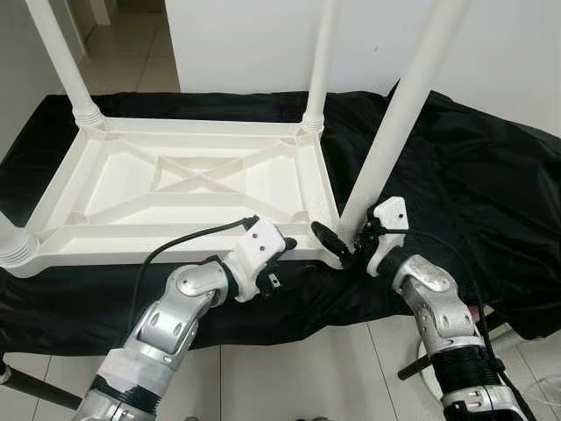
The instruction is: Building children table
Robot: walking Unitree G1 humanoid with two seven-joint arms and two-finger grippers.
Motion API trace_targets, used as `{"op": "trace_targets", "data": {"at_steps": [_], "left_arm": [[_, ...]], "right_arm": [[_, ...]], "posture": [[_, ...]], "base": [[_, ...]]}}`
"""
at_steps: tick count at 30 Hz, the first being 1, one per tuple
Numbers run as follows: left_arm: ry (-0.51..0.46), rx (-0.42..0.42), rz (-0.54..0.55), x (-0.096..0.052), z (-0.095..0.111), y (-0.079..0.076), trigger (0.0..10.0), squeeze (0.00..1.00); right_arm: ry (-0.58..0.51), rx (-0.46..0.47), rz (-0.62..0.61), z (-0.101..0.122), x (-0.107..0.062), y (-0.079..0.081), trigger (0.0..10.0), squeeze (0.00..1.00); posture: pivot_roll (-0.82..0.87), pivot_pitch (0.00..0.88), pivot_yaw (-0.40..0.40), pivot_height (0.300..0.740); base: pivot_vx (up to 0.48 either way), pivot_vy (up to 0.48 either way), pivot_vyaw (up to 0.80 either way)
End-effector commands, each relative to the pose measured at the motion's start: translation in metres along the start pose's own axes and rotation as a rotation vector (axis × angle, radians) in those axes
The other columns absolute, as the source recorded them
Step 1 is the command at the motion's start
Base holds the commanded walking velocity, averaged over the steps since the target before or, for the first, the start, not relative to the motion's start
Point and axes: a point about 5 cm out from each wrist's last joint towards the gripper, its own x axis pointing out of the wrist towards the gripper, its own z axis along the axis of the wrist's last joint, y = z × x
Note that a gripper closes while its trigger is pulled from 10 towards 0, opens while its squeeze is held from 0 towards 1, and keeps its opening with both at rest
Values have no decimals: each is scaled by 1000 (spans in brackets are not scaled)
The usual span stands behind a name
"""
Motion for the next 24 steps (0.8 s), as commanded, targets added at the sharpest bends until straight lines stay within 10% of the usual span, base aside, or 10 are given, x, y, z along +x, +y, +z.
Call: {"op": "trace_targets", "data": {"at_steps": [1, 24], "left_arm": [[3, 13, 11, 3, -1, 0, 10000, 0], [-66, 11, 36, 1, 3, 8, 10000, 0]], "right_arm": [[20, -9, 29, -5, 1, -1, 10000, 0], [-38, -47, -9, -12, -3, -17, 10000, 0]], "posture": [[-56, 45, -43, 740], [-62, 48, -22, 740]], "base": [[0, 0, 0], [0, 0, 0]]}}
